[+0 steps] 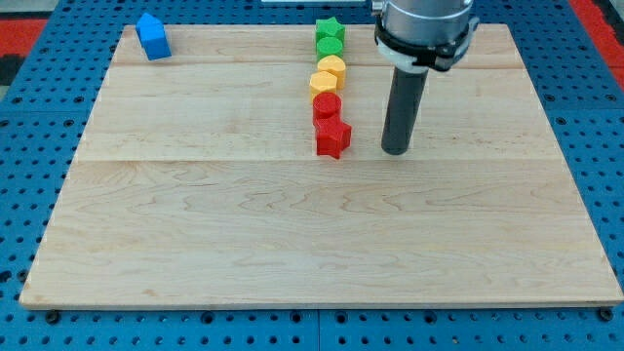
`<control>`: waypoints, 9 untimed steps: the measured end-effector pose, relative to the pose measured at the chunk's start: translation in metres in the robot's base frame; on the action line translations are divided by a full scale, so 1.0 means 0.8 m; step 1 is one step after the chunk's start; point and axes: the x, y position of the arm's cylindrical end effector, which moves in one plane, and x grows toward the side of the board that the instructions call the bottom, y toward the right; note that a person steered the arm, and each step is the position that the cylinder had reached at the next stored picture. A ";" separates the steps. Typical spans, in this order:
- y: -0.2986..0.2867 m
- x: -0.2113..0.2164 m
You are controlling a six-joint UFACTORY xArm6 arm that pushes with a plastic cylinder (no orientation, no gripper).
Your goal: Move your arm towards the blue blocks
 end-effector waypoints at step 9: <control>-0.061 0.002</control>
